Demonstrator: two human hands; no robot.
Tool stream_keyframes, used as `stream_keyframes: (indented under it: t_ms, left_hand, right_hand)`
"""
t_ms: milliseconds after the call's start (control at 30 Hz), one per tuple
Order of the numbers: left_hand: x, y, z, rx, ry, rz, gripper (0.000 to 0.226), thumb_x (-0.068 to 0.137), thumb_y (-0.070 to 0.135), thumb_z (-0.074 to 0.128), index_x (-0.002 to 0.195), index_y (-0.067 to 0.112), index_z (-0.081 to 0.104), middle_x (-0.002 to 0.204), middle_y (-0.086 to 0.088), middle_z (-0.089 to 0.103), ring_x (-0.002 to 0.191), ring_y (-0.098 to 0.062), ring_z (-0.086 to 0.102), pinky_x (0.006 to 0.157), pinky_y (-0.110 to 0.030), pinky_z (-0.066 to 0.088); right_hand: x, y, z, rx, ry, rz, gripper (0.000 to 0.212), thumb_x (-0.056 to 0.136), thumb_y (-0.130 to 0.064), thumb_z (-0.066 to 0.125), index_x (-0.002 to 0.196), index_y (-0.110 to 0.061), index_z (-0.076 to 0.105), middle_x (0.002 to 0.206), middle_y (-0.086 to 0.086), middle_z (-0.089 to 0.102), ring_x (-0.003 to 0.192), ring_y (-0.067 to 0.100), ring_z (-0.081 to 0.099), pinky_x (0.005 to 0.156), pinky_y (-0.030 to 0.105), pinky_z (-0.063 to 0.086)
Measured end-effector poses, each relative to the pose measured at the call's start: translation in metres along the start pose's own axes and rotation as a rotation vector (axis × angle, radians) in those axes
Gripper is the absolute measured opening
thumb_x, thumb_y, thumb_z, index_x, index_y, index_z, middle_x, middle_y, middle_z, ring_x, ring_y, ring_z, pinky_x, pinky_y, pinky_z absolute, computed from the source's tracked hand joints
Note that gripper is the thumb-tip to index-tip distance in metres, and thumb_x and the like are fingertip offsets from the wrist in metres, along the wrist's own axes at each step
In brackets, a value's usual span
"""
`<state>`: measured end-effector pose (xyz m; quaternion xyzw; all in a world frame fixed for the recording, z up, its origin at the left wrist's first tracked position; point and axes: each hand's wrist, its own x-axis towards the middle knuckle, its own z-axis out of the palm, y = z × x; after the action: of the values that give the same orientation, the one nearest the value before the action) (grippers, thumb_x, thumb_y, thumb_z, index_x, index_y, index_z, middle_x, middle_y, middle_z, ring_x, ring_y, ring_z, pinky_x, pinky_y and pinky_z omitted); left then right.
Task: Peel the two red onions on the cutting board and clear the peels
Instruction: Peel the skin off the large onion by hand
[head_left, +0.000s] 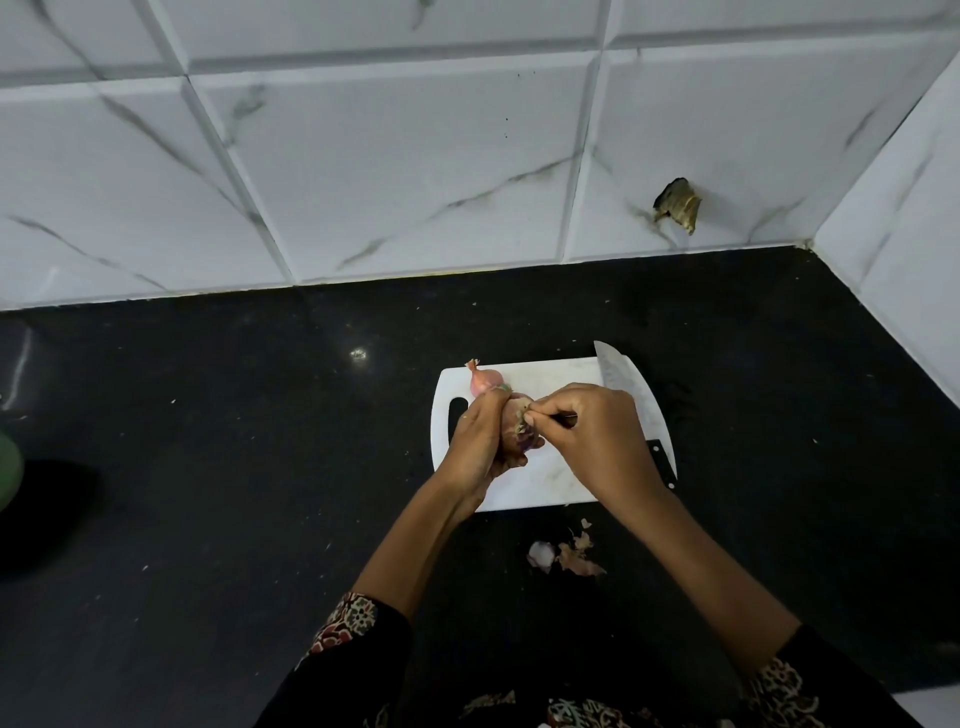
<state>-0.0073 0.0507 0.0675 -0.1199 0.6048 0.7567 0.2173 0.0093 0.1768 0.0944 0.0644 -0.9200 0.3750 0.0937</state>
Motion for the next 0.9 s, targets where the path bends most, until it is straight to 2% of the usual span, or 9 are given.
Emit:
stream_keyframes:
  t_ms: [133,233,333,433,500,633,733,833,900]
  left_hand:
    - [0.0,-0.001,0.0,0.021,-0.006,0.011,0.031,0.1,0.035,0.036,0.092,0.015,0.06,0.078,-0.003,0.067,0.067,-0.009,0.063,0.06,-0.024,0.048]
    - [0.0,-0.001,0.001,0.028,-0.005,0.012,0.033,0.1,0.034,0.036,0.092,0.012,0.059,0.072,-0.001,0.065,0.059,-0.006,0.06,0.06,-0.024,0.047]
    - [0.001,0.0,0.003,0.043,-0.003,0.009,0.036,0.099,0.034,0.034,0.093,0.008,0.058,0.064,0.0,0.06,0.054,-0.007,0.053,0.055,-0.021,0.046]
    - [0.001,0.0,0.004,0.024,-0.011,0.027,0.04,0.099,0.039,0.036,0.092,0.008,0.06,0.067,-0.003,0.059,0.058,-0.01,0.05,0.057,-0.021,0.047]
    - [0.0,0.001,0.003,-0.013,0.008,0.02,0.038,0.098,0.041,0.041,0.092,0.01,0.062,0.069,-0.002,0.062,0.059,-0.009,0.055,0.059,-0.021,0.05]
    - [-0.001,0.005,-0.003,-0.103,0.002,-0.001,0.03,0.096,0.042,0.048,0.096,0.017,0.065,0.083,-0.002,0.072,0.074,-0.013,0.07,0.062,-0.023,0.055]
    - [-0.002,0.006,-0.004,-0.121,0.001,-0.017,0.032,0.098,0.04,0.046,0.098,0.015,0.066,0.09,-0.004,0.073,0.081,-0.015,0.071,0.067,-0.025,0.057]
    - [-0.002,0.006,-0.003,-0.135,0.009,-0.028,0.035,0.098,0.039,0.048,0.104,0.011,0.068,0.104,-0.015,0.071,0.093,-0.019,0.069,0.075,-0.028,0.058]
    - [-0.003,0.006,-0.002,-0.14,0.008,-0.027,0.04,0.096,0.04,0.049,0.111,0.007,0.067,0.105,-0.016,0.07,0.096,-0.021,0.067,0.078,-0.029,0.058]
  right_hand:
    - [0.001,-0.001,-0.001,0.001,-0.001,0.005,0.009,0.082,-0.011,0.069,0.085,-0.006,0.075,0.081,0.007,0.071,0.071,0.014,0.064,0.066,0.03,0.055]
    - [-0.001,-0.001,0.004,-0.029,0.019,0.0,0.008,0.082,-0.01,0.068,0.083,-0.005,0.074,0.079,0.009,0.07,0.07,0.017,0.064,0.065,0.035,0.055]
    - [-0.006,-0.001,0.012,-0.109,0.114,-0.064,0.005,0.076,-0.005,0.07,0.072,-0.005,0.07,0.069,0.008,0.067,0.06,0.021,0.061,0.054,0.04,0.054]
    - [-0.008,-0.001,0.017,-0.165,0.151,-0.101,0.007,0.073,-0.003,0.071,0.069,-0.006,0.066,0.067,0.007,0.064,0.056,0.022,0.059,0.048,0.037,0.053]
    - [-0.007,0.0,0.017,-0.101,0.156,-0.083,0.005,0.075,-0.004,0.07,0.073,-0.007,0.066,0.07,0.005,0.064,0.061,0.019,0.061,0.054,0.033,0.054]
    - [0.0,0.003,0.008,0.273,0.198,0.203,0.004,0.08,-0.006,0.067,0.078,-0.01,0.069,0.074,-0.001,0.068,0.07,0.006,0.064,0.063,0.014,0.05]
    - [0.0,0.003,0.007,0.312,0.174,0.233,0.005,0.084,-0.015,0.068,0.087,-0.011,0.07,0.08,-0.006,0.068,0.075,-0.004,0.062,0.066,0.007,0.048]
    - [-0.006,0.0,0.012,0.301,0.147,0.145,0.019,0.079,-0.023,0.074,0.096,-0.012,0.07,0.088,-0.007,0.066,0.083,0.0,0.063,0.07,0.01,0.051]
    - [-0.007,0.0,0.015,0.247,0.146,0.097,0.019,0.079,-0.018,0.074,0.095,-0.01,0.07,0.09,-0.003,0.066,0.083,0.007,0.064,0.071,0.017,0.054]
